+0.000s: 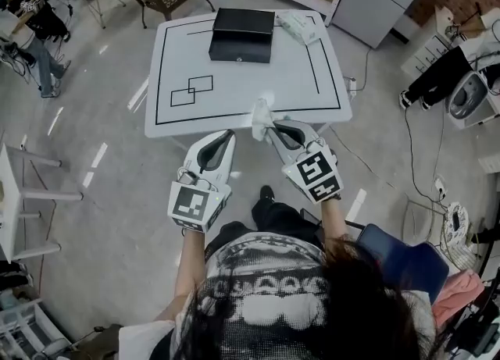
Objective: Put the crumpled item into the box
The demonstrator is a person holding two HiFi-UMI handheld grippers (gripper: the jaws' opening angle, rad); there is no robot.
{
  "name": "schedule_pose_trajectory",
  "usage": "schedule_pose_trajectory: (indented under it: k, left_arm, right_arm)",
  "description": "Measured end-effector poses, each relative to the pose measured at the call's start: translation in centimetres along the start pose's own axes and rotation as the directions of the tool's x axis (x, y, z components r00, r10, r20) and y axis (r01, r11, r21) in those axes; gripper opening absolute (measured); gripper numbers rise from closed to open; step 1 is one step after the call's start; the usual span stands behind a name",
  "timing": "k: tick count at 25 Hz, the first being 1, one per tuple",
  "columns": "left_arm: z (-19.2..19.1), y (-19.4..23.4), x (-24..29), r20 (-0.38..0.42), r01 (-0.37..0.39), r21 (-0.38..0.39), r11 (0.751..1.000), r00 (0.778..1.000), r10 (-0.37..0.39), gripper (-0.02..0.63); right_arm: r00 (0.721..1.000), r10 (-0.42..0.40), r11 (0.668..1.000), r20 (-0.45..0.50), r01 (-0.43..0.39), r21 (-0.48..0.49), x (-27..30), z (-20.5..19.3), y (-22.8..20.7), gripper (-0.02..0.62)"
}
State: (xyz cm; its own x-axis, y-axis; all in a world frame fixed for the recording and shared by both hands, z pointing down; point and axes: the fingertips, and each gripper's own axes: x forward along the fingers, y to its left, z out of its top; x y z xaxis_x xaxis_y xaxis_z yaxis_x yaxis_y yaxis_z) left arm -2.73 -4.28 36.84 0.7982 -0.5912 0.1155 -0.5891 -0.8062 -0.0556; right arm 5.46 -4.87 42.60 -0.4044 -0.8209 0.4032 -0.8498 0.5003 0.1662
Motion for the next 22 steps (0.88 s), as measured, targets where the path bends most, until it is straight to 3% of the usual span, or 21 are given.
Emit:
schedule_pose_trajectory:
  k: [10, 22]
  left_arm:
    - [0.6, 0.0, 6.8, -0.01, -0.079, 0.016, 0.997, 0.997, 0.079, 0.0]
    - [-0.7, 0.6, 8.1, -0.064, -0.168, 0.01, 0.986, 0.984, 0.168, 0.0]
  right_arm:
    - [0.997, 0.081, 0.997, 0.015, -0.081, -0.02, 2.0, -1.4, -6.5, 0.014]
    - [0.985, 0.171, 0.985, 0.031, -0.17, -0.021, 4.5, -2.2, -8.1, 0.014]
